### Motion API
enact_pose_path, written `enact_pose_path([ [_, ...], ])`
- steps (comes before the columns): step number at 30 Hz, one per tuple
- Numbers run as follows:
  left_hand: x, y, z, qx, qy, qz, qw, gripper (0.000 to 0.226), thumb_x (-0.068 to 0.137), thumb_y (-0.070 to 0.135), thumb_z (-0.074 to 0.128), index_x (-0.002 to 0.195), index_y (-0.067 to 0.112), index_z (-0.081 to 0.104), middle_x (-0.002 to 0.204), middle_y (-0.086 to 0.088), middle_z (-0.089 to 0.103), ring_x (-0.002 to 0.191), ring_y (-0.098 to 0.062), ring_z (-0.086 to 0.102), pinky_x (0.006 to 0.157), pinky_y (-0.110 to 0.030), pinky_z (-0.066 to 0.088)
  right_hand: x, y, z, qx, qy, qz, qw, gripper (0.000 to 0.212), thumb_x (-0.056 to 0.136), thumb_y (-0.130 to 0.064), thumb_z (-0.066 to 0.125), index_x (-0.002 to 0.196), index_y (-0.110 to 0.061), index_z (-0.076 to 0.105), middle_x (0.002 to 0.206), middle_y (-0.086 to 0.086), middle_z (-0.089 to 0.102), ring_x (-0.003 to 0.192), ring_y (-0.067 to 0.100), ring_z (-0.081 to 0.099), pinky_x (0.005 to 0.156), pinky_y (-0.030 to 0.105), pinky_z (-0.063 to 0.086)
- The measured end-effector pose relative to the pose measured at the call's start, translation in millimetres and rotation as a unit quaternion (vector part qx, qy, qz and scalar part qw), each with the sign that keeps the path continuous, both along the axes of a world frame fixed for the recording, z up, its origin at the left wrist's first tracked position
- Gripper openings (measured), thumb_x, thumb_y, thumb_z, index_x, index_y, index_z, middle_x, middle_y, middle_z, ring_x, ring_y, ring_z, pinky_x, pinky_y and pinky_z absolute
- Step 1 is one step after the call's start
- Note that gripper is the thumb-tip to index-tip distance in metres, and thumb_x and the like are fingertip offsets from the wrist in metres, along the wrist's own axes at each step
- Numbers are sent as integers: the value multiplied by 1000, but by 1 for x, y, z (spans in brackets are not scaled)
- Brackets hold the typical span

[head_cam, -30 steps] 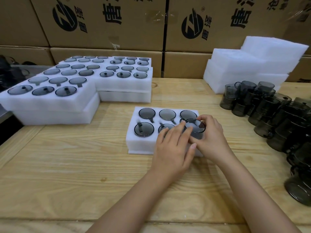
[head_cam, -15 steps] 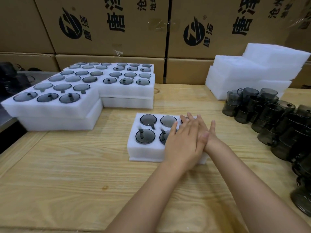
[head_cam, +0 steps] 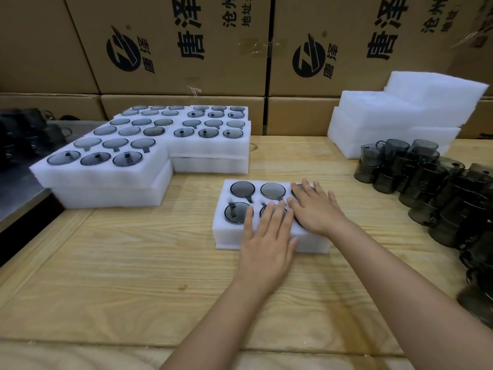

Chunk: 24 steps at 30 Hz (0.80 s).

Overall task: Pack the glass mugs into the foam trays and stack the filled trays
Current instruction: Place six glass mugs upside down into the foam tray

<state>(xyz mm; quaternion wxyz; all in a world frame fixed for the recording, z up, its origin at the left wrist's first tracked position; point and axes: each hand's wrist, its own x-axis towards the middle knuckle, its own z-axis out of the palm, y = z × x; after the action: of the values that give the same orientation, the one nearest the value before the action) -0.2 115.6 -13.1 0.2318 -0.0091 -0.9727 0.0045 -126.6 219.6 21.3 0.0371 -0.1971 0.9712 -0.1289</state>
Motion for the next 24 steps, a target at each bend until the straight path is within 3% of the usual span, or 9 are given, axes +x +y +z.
enact_pose_path([
  [2,7,-10,-6,9,4,4,1000,49,95,39,33,138,27,49,146,-8,45,136,-27,40,108,-57,18,3,1,2,-84,-17,4,996,53,101,-40,17,151,-23,12,160,0,0,146,20,-8,117,40,-3],
  [4,11,-15,-10,38,13,8,999,46,95,39,34,139,33,47,148,-9,42,137,-29,39,110,-58,13,10,9,-2,-268,-46,18,962,47,103,-33,25,147,-16,31,156,0,20,146,15,7,116,28,7],
  [7,12,-18,-10,90,31,17,995,43,93,35,37,133,33,54,146,-12,44,136,-31,40,111,-56,10,33,23,-23,-553,-63,-60,829,36,99,-30,44,134,-25,51,149,-13,34,133,-5,31,100,3,25],
  [9,10,-19,-11,101,50,29,993,41,92,32,38,127,30,59,144,-14,46,135,-32,40,111,-56,11,41,26,-37,-563,-46,-36,824,41,97,-26,47,138,-26,44,153,-13,26,131,-13,24,93,-5,22],
  [12,9,-23,-12,137,59,64,987,40,95,33,37,130,29,56,149,-14,38,143,-30,27,115,-53,1,42,24,-42,-538,-75,18,840,73,85,-37,65,146,-26,26,153,-17,14,138,-10,8,102,2,12],
  [16,3,-33,-14,246,51,159,955,45,96,40,44,140,41,39,159,-11,0,147,-25,-9,114,-49,-4,43,12,-43,-425,-28,52,903,90,69,-39,77,142,-30,25,149,-13,6,132,-13,7,91,-9,7],
  [19,3,-43,-8,361,64,192,910,58,91,38,56,144,37,33,158,-12,-14,146,-30,1,116,-44,12,38,-7,-44,-401,-13,42,915,92,70,-30,81,143,-23,27,151,-8,3,122,-19,11,86,-12,8],
  [21,2,-50,-4,437,69,195,875,73,88,32,63,149,28,22,157,-14,-15,141,-32,20,114,-41,22,33,-23,-43,-393,-27,46,918,93,71,-33,80,146,-24,25,155,-10,3,131,-14,8,95,-6,7],
  [24,-4,-61,-4,471,59,232,849,88,88,32,63,152,20,3,158,-17,-10,142,-36,15,117,-41,14,24,-46,-41,-401,-54,50,913,99,71,-37,80,149,-21,21,158,-9,6,140,-5,5,103,6,8],
])
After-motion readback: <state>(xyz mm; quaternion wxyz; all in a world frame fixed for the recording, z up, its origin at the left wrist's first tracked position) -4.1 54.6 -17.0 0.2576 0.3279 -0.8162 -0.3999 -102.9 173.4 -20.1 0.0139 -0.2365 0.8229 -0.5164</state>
